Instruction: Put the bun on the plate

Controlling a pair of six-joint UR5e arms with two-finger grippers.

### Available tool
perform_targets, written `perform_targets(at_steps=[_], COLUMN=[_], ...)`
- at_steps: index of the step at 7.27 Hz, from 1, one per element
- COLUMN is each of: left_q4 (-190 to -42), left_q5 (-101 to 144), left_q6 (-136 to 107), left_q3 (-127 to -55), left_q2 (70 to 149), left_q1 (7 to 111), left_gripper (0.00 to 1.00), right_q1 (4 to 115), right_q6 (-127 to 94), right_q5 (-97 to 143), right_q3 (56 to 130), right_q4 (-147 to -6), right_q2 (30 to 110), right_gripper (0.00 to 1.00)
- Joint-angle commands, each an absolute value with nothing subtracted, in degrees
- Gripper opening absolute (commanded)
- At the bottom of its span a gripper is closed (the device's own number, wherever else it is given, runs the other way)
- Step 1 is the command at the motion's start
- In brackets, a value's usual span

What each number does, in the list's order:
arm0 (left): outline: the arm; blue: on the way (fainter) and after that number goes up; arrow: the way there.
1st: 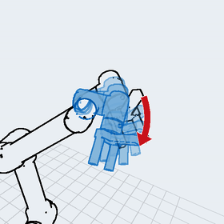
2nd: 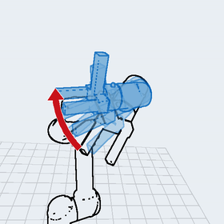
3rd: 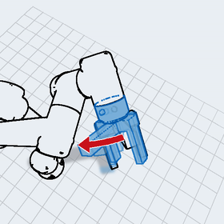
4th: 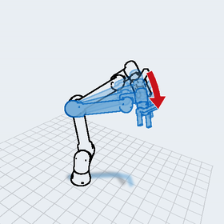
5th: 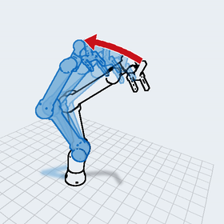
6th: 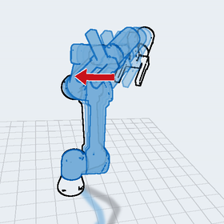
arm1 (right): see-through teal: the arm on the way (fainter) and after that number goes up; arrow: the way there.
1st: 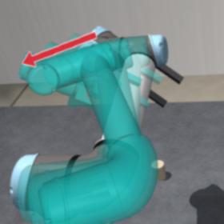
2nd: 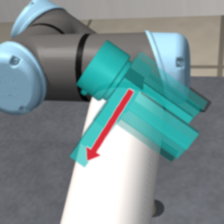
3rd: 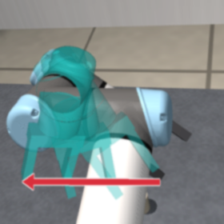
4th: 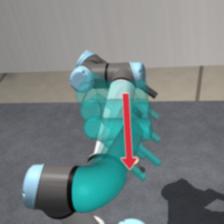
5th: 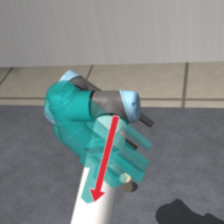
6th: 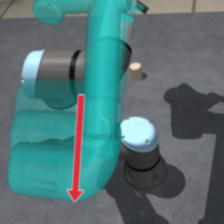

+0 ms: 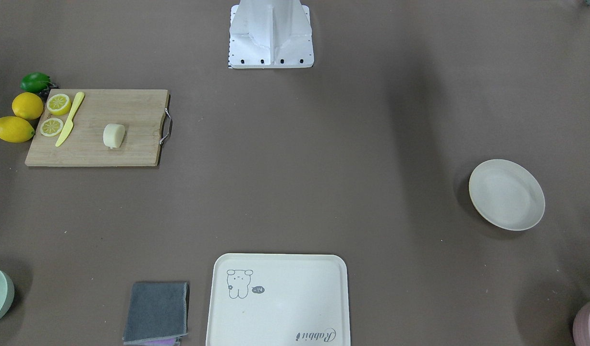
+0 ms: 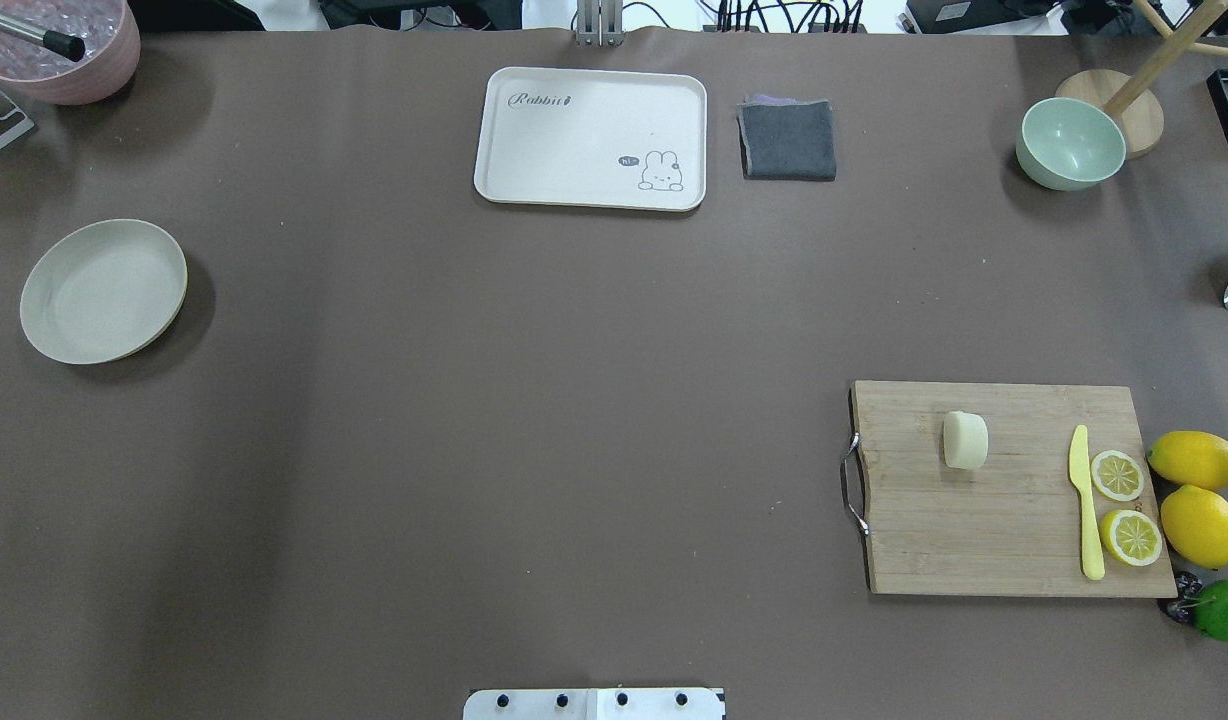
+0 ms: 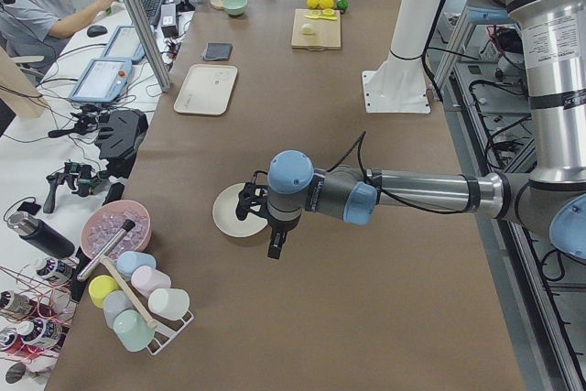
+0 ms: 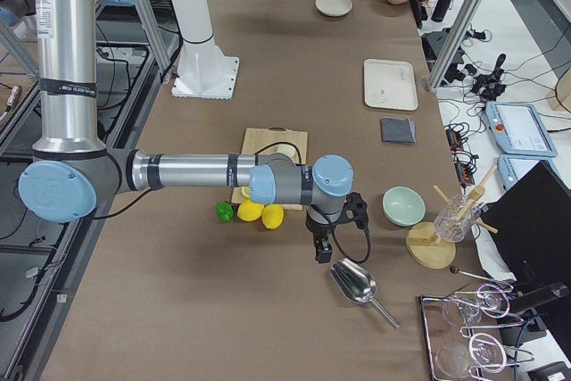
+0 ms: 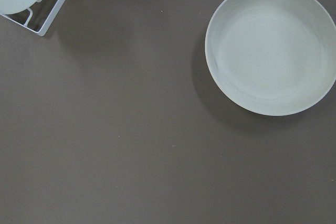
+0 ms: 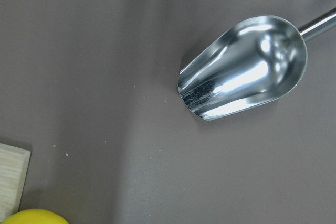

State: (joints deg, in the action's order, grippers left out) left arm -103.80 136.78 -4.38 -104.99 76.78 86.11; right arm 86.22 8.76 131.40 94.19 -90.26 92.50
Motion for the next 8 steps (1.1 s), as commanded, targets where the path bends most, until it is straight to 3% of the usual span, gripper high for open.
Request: perform_targets(at_steps=[1,4,6,8], left_q4=[-106.3,-106.5,-106.7,-107.8], left_q5=[136.8,136.8,136.8,136.5], left_q6=[-6.3,-6.4,-6.8,-15.9], left_q3=[-104.9,-103.8,-102.0,-95.0], left_q2=[76.5,76.1,77.3,85.1], left_q1=[86.0,85.9,85.3,81.0], left_gripper=[0.97,0.92,0.97,0.97], right_q1=[86.1,86.1,86.1,85.9], right_q6=[8.6,8.6,8.8,9.0], right_q5=[131.5,131.6,131.7,133.5], right_q3=[94.1,94.2,94.2,94.3], right_q4=[-90.3,-90.3,-90.3,-90.3], right_q2=[92.5,92.6,92.5,92.9], right_gripper=[1.0,1.0,1.0,1.0])
